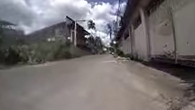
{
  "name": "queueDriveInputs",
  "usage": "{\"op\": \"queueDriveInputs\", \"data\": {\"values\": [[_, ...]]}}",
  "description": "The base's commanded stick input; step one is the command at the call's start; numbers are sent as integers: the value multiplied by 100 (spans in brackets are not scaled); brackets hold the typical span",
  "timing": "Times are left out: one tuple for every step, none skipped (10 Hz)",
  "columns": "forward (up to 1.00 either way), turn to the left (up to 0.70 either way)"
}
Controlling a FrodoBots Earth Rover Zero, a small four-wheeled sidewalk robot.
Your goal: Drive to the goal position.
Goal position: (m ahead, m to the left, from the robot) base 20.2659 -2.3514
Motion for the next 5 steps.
{"op": "queueDriveInputs", "data": {"values": [[100,0],[100,0],[100,0],[100,0],[100,0]]}}
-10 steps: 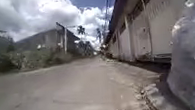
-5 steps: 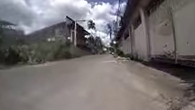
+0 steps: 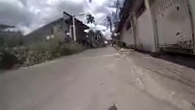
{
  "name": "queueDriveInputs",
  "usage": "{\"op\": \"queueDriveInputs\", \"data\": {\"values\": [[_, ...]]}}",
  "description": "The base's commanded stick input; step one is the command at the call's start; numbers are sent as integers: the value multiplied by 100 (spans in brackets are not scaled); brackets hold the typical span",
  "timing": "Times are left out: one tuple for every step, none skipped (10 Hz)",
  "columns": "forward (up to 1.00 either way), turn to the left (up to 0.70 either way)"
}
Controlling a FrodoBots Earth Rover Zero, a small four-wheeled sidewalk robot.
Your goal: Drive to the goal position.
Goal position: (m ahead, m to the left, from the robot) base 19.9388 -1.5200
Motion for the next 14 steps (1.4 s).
{"op": "queueDriveInputs", "data": {"values": [[100,0],[100,0],[100,0],[100,0],[100,0],[100,0],[100,0],[100,0],[100,0],[100,0],[100,-6],[100,-27],[100,-40],[100,-40]]}}
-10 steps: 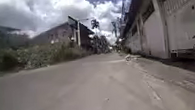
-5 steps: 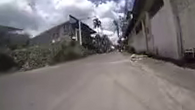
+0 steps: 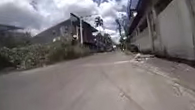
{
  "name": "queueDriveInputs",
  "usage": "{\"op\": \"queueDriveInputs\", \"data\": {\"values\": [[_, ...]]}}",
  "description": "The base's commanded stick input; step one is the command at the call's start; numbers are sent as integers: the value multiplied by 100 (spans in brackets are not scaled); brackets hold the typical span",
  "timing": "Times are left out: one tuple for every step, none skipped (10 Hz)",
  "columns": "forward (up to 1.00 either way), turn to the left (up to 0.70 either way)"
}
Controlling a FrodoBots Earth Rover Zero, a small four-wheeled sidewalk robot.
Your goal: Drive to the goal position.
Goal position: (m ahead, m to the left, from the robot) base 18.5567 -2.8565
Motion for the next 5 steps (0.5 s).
{"op": "queueDriveInputs", "data": {"values": [[100,-40],[100,-37],[100,-3],[100,0],[100,0]]}}
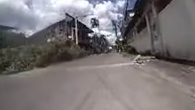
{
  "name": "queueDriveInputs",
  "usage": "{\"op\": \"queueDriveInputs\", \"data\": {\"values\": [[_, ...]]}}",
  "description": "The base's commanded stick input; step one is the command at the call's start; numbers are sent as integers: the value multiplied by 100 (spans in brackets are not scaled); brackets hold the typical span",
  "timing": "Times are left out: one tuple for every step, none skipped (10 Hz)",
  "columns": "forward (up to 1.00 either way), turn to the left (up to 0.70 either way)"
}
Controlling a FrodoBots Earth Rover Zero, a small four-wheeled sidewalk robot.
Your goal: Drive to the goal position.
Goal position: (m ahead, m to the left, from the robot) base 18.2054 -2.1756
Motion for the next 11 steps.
{"op": "queueDriveInputs", "data": {"values": [[100,0],[100,0],[100,0],[100,0],[100,0],[100,0],[100,0],[100,0],[100,0],[100,0],[100,0]]}}
